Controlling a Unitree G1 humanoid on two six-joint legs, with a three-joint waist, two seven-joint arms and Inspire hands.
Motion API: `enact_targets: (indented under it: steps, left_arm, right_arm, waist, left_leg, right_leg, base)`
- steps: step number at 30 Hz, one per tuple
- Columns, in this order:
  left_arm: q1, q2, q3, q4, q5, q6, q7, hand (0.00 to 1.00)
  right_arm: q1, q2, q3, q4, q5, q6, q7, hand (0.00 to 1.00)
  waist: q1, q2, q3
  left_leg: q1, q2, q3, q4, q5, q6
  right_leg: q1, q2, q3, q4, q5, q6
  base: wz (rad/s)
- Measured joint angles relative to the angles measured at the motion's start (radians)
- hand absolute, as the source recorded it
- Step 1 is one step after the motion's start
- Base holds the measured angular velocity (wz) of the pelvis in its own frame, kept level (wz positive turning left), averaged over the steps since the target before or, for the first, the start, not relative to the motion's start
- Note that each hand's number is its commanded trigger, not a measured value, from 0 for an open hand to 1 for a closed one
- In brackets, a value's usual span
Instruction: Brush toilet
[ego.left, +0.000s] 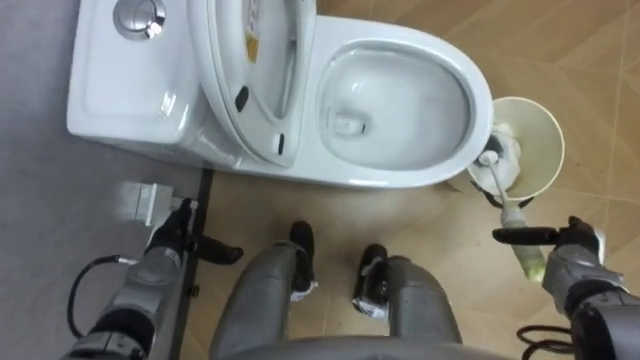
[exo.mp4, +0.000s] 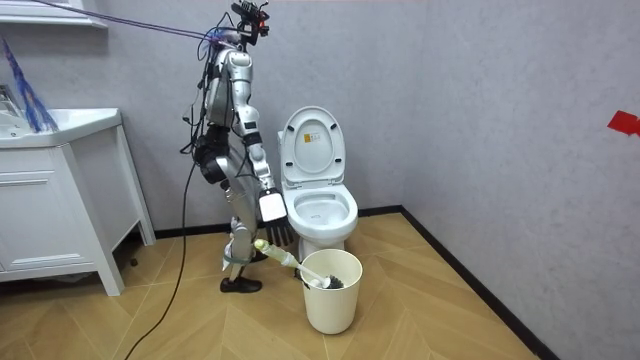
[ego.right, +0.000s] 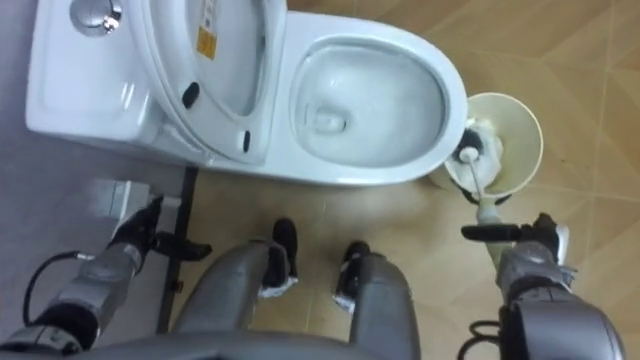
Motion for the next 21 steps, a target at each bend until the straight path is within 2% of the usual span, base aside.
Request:
enact_targets:
  steps: [2, 9, 11, 12, 15, 21]
  left_arm:
    - [-0.01, -0.001, -0.003, -0.014, -0.015, -0.001, 0.001, 0.0]
    - [-0.035, 0.001, -0.05, -0.06, -0.041, -0.002, 0.007, 0.0]
    - [-0.045, 0.006, -0.054, -0.075, -0.05, -0.004, 0.008, 0.0]
    - [-0.054, 0.01, -0.071, -0.075, -0.062, -0.005, 0.008, 0.0]
    - [-0.072, 0.021, -0.113, -0.075, -0.085, -0.013, 0.01, 0.0]
    - [-0.077, 0.039, -0.151, -0.156, -0.083, -0.02, 0.016, 0.0]
  right_arm:
    - [-0.023, -0.012, 0.022, 0.001, 0.0, 0.0, -0.001, 0.0]
    - [-0.049, -0.046, 0.098, 0.0, 0.009, 0.0, 0.005, 0.0]
    - [-0.047, -0.048, 0.099, 0.001, 0.008, 0.0, 0.007, 0.0]
    - [-0.046, -0.05, 0.11, 0.002, 0.008, 0.0, 0.007, 0.0]
    - [-0.054, -0.058, 0.149, -0.002, 0.005, -0.001, 0.008, 0.0]
    - [-0.096, -0.082, 0.191, 0.003, 0.004, -0.001, 0.012, 0.0]
  waist:
    - [0.001, -0.001, 0.0014]
    - [0.014, 0.001, 0.0034]
    - [0.015, 0.006, 0.0069]
    - [0.017, 0.013, 0.0112]
    - [0.026, 0.021, 0.016]
    - [0.041, 0.031, 0.0177]
  left_leg:
    - [-0.03, 0.003, 0.007, 0.01, 0.002, -0.002]
    - [-0.139, 0.013, 0.016, 0.08, 0.0, -0.002]
    - [-0.18, 0.022, 0.007, 0.122, -0.011, -0.004]
    - [-0.197, 0.025, -0.003, 0.146, -0.019, -0.005]
    - [-0.235, 0.025, -0.008, 0.174, -0.026, -0.005]
    - [-0.336, 0.022, -0.006, 0.263, -0.04, 0.003]
  right_leg:
    - [-0.037, -0.009, 0.007, 0.023, -0.003, -0.005]
    - [-0.153, -0.015, 0.014, 0.101, -0.016, -0.021]
    - [-0.181, -0.015, 0.002, 0.126, -0.022, -0.03]
    - [-0.189, -0.014, -0.006, 0.14, -0.028, -0.033]
    - [-0.225, -0.018, -0.004, 0.175, -0.037, -0.034]
    - [-0.325, -0.041, -0.004, 0.278, -0.066, -0.043]
  base:
    - [-0.07]
    - [0.0]
    - [0.07]
    - [0.08]
    - [0.03]
    - [0.05]
